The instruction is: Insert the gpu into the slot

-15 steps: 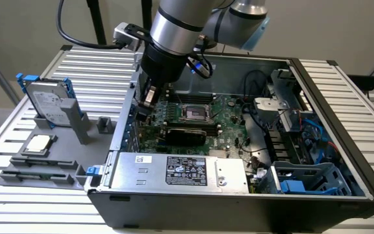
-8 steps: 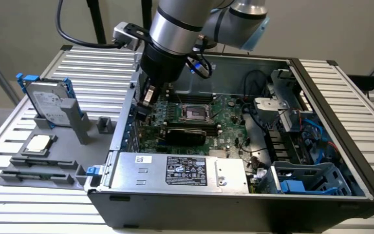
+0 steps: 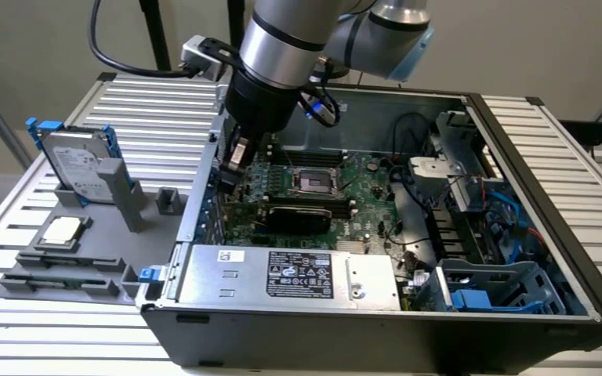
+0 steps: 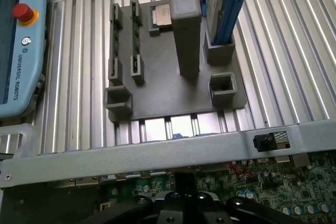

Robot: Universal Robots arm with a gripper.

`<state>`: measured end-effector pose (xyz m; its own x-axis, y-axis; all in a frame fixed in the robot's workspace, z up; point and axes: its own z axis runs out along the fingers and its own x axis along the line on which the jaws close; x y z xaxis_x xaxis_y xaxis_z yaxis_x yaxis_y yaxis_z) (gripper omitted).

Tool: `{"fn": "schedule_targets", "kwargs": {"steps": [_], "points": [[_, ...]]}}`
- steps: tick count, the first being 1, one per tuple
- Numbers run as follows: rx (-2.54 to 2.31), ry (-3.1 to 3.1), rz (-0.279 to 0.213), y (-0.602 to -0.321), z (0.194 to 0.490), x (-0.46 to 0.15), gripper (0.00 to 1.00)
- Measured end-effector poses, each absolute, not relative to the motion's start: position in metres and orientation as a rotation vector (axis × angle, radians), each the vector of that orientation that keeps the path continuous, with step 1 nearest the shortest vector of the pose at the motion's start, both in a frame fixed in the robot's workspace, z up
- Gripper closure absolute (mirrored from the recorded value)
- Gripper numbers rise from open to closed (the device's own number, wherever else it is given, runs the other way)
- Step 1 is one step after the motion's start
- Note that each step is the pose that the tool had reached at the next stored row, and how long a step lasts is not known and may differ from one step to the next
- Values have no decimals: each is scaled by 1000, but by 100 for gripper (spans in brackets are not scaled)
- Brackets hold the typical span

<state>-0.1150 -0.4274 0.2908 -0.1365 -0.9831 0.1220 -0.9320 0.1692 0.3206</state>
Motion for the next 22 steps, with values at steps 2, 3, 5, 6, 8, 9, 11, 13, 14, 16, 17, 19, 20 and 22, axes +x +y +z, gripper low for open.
{"fn": "schedule_targets", "kwargs": {"steps": [2,3,5,6,8,9,11,13,14,16,17,19,20,22], "points": [[1830,-2152,-241,-427,290,-115,89],[1829,-2153,-241,-427,290,-115,89],[1827,-2155,-241,-427,290,-115,89],[1825,-2156,-241,-427,289,-115,89],[1824,-2158,-242,-427,289,-115,89],[1823,-2159,-242,-427,289,-115,89],[1822,-2160,-242,-427,289,-115,89],[1823,-2160,-243,-427,289,-115,89],[1823,-2160,-243,-427,290,-115,89],[1822,-2161,-240,-427,294,-115,89],[1823,-2162,-239,-427,296,-115,89],[1828,-2168,-230,-428,298,-115,89],[1833,-2175,-221,-428,298,-115,89],[1850,-2196,-192,-428,299,-115,89]]}}
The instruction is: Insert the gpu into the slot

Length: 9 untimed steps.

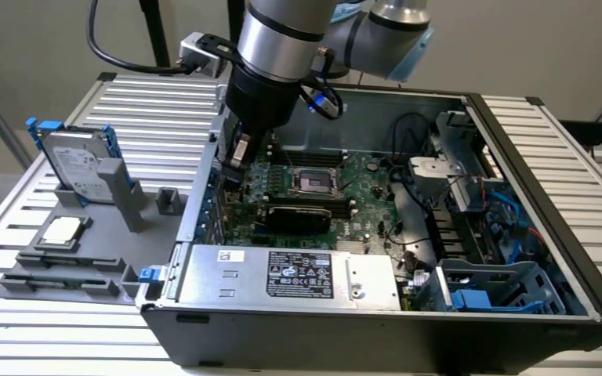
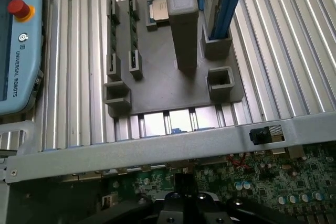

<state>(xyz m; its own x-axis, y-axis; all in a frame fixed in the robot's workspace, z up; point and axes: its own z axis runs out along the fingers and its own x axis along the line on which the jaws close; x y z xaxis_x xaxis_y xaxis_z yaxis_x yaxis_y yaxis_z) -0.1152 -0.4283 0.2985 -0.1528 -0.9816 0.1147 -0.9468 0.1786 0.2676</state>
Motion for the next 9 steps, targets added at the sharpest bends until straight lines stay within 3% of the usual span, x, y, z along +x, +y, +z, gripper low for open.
{"fn": "schedule_targets", "kwargs": {"steps": [9], "points": [[1944,-2284,-41,-430,299,-114,89]]}}
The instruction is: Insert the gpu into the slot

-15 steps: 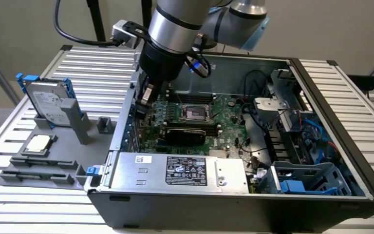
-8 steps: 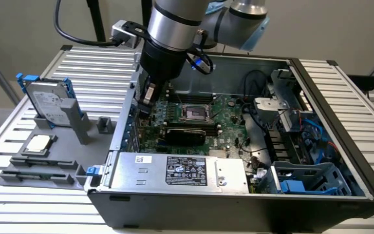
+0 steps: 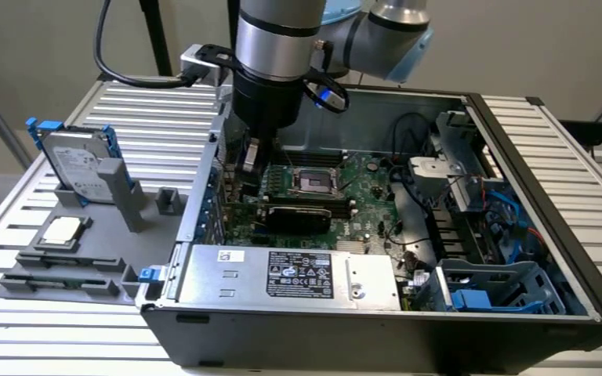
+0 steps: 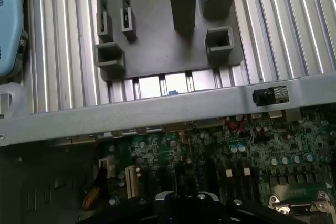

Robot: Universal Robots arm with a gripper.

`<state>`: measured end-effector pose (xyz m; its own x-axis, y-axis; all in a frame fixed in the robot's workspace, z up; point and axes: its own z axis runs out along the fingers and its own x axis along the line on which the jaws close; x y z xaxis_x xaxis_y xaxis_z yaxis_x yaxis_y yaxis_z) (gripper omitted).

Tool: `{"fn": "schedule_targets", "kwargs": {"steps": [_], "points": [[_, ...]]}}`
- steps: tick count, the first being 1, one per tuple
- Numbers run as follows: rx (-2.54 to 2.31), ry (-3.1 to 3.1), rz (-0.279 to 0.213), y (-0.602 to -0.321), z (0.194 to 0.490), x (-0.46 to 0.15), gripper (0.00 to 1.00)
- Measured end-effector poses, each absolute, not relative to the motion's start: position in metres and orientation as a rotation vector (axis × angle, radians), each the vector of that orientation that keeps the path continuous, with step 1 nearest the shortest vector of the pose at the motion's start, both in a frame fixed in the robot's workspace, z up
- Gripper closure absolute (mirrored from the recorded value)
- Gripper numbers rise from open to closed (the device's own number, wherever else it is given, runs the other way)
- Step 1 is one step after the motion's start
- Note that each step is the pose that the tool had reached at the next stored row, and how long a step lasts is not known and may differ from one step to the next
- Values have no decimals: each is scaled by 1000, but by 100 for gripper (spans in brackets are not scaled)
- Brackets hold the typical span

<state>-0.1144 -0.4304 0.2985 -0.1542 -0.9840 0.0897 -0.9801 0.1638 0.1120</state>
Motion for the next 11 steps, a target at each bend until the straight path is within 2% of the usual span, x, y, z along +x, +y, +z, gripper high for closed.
{"fn": "schedule_targets", "kwargs": {"steps": [3,11], "points": [[1957,-2294,-22,-431,300,-111,89],[1953,-2288,-47,-431,302,-110,89]]}}
